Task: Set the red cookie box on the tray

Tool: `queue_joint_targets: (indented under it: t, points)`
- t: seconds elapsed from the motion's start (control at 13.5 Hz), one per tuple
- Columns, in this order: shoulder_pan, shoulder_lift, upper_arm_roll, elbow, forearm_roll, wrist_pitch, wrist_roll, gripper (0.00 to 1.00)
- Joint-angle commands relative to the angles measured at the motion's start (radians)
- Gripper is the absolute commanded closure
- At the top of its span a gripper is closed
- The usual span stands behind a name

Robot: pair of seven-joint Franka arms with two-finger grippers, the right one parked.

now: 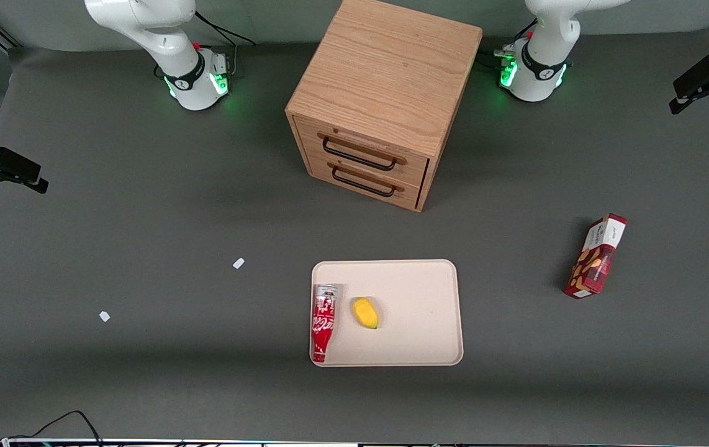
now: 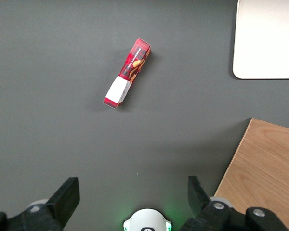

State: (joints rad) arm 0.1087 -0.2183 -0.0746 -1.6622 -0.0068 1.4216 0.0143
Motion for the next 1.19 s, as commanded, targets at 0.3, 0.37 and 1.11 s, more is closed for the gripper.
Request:
queue_joint_targets:
  t: [0.3,0.37,1.11]
  points:
    - [0.028,0.034,-0.011,0.007,0.004,-0.004,0.029,0.00]
    - [0.029,0.062,-0.011,0.004,0.001,0.008,0.029,0.00]
    - [0.057,0.350,-0.005,-0.161,0.091,0.492,0.309,0.00]
